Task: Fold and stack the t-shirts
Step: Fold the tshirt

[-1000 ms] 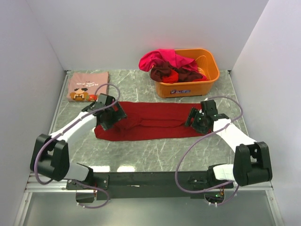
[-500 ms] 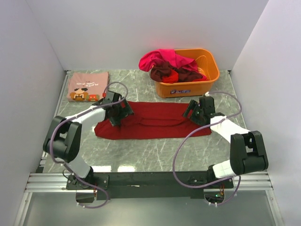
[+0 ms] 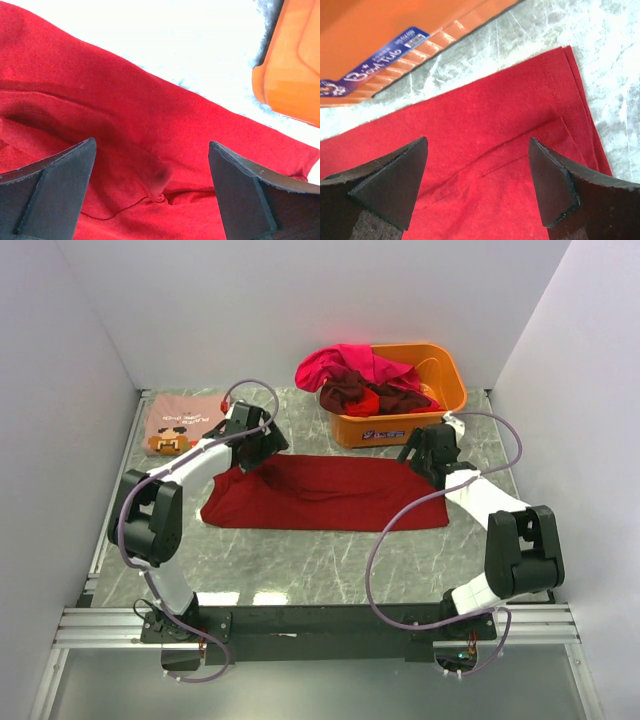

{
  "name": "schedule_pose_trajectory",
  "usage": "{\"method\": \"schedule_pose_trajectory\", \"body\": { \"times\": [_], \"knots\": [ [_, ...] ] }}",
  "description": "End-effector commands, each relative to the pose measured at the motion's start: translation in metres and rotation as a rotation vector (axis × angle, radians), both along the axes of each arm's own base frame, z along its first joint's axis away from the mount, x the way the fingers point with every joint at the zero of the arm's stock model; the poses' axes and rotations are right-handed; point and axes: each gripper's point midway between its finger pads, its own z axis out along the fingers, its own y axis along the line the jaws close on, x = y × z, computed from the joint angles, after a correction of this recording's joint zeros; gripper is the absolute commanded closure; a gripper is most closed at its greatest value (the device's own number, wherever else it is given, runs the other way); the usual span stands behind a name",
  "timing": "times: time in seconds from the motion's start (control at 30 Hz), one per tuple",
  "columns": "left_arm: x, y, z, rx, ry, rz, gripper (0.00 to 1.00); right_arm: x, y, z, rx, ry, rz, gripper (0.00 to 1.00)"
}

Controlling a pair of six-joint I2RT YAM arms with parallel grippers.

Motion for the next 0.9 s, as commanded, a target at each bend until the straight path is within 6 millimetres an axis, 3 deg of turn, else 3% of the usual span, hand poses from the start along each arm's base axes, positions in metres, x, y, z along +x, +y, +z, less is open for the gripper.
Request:
{"method": "schedule_pose_trajectory", "body": {
  "times": [0.0, 0.17, 0.4, 0.7, 0.8, 0.87],
  "knots": [
    [0.007, 0.006, 0.001, 0.051, -0.002, 0.001, 0.01, -0.006, -0.005, 0.014, -0.019, -0.037, -0.008, 0.12],
    [0.009, -0.003, -0.01, 0.032, 0.017, -0.029, 0.01, -0.027, 0.005, 0.023, 0.038, -0.056, 0.047, 0.12],
    [-0.027, 0.012, -0.026, 0.049, 0.065, -0.014, 0.01, -0.058, 0.027, 0.013, 0.126, -0.032, 0.168, 0.12],
    [-0.084, 0.075, -0.078, 0.193, 0.225, 0.142, 0.0, -0.059, 0.042, -0.018, 0.17, 0.044, 0.229, 0.12],
    [-0.099, 0.093, -0.08, 0.201, 0.244, 0.186, 0.01, -0.059, 0.043, -0.03, 0.168, 0.079, 0.236, 0.12],
    [-0.101, 0.102, -0.069, 0.208, 0.217, 0.214, 0.01, -0.062, 0.043, -0.043, 0.17, 0.131, 0.234, 0.12]
  ]
}}
